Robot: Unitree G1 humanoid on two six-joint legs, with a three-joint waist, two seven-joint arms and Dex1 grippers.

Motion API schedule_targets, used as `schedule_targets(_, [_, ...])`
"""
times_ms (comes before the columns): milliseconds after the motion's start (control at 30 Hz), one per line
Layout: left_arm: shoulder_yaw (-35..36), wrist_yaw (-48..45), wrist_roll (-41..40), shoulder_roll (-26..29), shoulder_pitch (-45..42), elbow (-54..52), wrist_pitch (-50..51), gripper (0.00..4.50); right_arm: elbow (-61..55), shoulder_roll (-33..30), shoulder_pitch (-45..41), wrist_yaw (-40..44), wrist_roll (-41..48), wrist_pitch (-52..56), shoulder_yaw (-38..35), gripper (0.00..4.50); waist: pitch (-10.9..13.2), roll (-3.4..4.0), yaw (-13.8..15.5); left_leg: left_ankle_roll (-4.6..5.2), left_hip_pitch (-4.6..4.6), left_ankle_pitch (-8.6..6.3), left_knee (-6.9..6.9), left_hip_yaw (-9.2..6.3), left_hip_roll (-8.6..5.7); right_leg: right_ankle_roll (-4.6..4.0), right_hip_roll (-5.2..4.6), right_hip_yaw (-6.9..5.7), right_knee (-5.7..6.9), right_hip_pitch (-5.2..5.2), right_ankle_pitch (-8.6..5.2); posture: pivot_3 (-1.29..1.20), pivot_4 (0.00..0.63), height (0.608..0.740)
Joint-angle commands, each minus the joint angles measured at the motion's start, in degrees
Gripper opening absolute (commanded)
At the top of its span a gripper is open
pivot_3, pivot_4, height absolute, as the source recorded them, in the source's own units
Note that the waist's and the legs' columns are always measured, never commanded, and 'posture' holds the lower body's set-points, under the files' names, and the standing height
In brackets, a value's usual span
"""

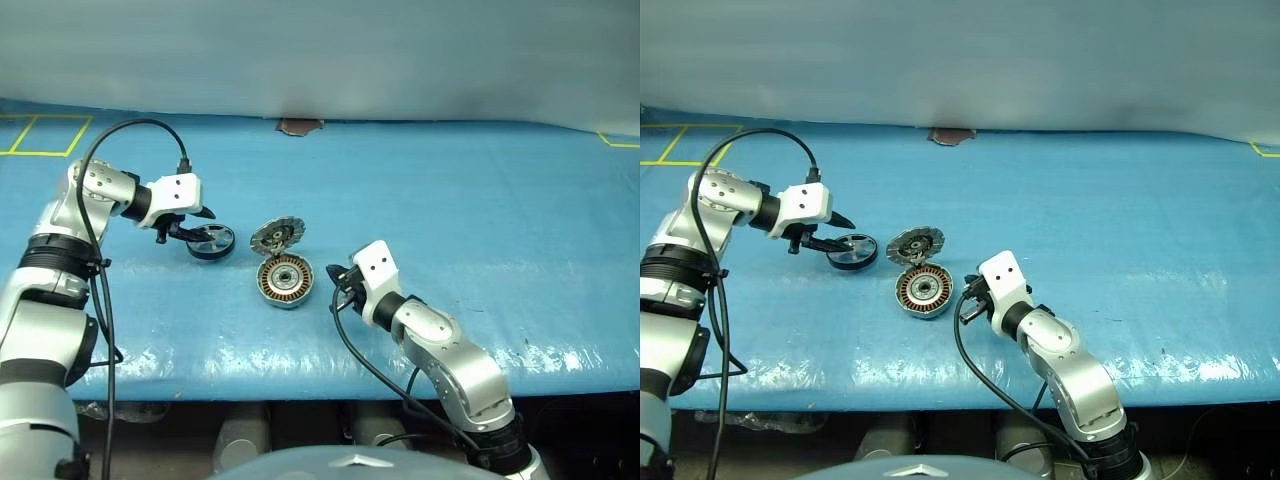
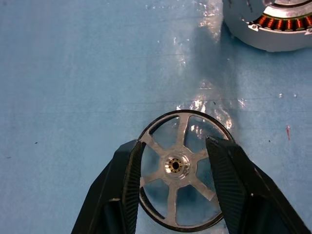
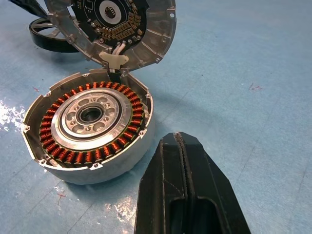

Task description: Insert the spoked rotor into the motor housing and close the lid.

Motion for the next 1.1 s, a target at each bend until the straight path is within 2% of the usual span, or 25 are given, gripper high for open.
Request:
schedule_targets(33, [-0.2, -1.32, 2.04, 0.08, -2.89, 2.1, -3.74, 2.27, -2.23, 0.29, 0.12, -0.53, 0.37, -1.15, -0.91, 0.0, 0.0, 0.0, 0.01, 0.0, 0.0, 0.0, 0.01, 0.0, 0.0, 0.0, 0.0, 0.0, 0.01, 0.0, 0.0, 0.0, 0.15, 0.74])
schedule_targets(467, [-2.11, -0.58, 9.0, -0.09, -7.11, 8.67, -9.01, 2.27, -2.32, 0.85, 1.08, -1.62, 0.52, -1.23, -1.32, 0.0, 0.0, -0.01, -0.01, 0.01, 0.0, 0.0, 0.09, -0.01, 0.0, 0.02, 0.0, 0.01, 0.11, 0.01, 0.01, 0.0, 0.15, 0.74])
schedule_targets(767, [-3.31, 0.69, 12.36, -1.62, -8.29, 11.26, -8.32, 2.27, -2.18, 1.18, 1.44, -2.19, 0.54, -1.57, -1.44, 0.0, -0.01, -0.01, 0.03, 0.01, 0.0, 0.01, 0.15, -0.03, -0.01, 0.02, 0.01, 0.01, 0.19, 0.0, 0.01, 0.0, 0.15, 0.74])
schedule_targets(1000, [-1.71, 2.48, 11.24, -2.18, -9.25, 11.39, -8.68, 4.47, -2.37, 1.07, 1.85, -2.36, 0.5, -1.53, -1.73, 0.0, -0.01, -0.01, 0.01, 0.02, 0.01, 0.01, 0.26, -0.05, -0.01, 0.02, 0.01, 0.01, 0.36, 0.0, 0.01, 0.0, 0.15, 0.74])
schedule_targets(1100, [-1.73, 2.29, 11.12, -2.05, -9.67, 11.39, -8.59, 4.47, -2.21, 1.05, 1.74, -2.34, 0.51, -1.59, -1.68, 0.0, -0.01, -0.01, -0.03, 0.02, 0.01, 0.01, 0.34, -0.05, -0.01, 0.02, 0.02, 0.02, 0.45, -0.02, 0.01, 0.0, 0.15, 0.74])
